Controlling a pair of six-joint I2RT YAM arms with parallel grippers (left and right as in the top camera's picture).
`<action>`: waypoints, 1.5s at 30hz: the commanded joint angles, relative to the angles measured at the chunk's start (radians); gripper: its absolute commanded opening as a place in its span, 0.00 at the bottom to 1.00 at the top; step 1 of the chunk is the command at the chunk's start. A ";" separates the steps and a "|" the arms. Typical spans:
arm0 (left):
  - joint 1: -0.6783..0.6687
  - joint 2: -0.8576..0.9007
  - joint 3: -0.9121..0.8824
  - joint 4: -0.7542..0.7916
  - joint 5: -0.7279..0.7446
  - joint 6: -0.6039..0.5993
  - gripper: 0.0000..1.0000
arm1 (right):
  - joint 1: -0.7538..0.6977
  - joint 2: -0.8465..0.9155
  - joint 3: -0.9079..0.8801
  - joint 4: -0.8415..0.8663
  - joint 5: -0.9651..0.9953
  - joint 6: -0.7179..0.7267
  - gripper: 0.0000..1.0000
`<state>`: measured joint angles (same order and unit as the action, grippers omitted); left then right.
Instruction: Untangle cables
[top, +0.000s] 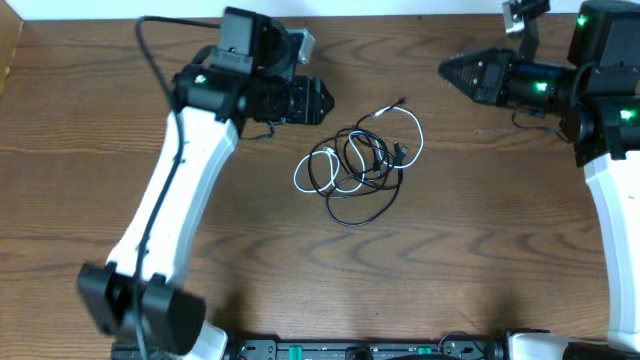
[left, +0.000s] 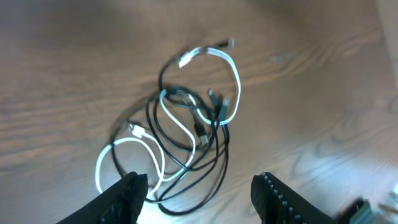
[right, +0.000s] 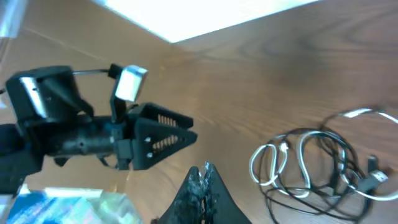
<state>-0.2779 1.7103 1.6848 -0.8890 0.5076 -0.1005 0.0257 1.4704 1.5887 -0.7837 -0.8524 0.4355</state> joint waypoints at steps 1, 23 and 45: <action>-0.019 0.105 -0.014 0.003 0.061 0.038 0.58 | 0.000 -0.012 0.014 -0.094 0.215 -0.065 0.10; -0.132 0.441 -0.014 0.042 -0.187 -0.238 0.49 | 0.000 -0.011 -0.019 -0.253 0.514 -0.138 0.50; -0.158 0.140 0.093 0.017 -0.123 -0.191 0.08 | 0.022 -0.011 -0.074 -0.237 0.497 -0.138 0.54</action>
<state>-0.4236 2.0392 1.7187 -0.8886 0.3656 -0.3290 0.0315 1.4704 1.5208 -1.0267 -0.3443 0.3168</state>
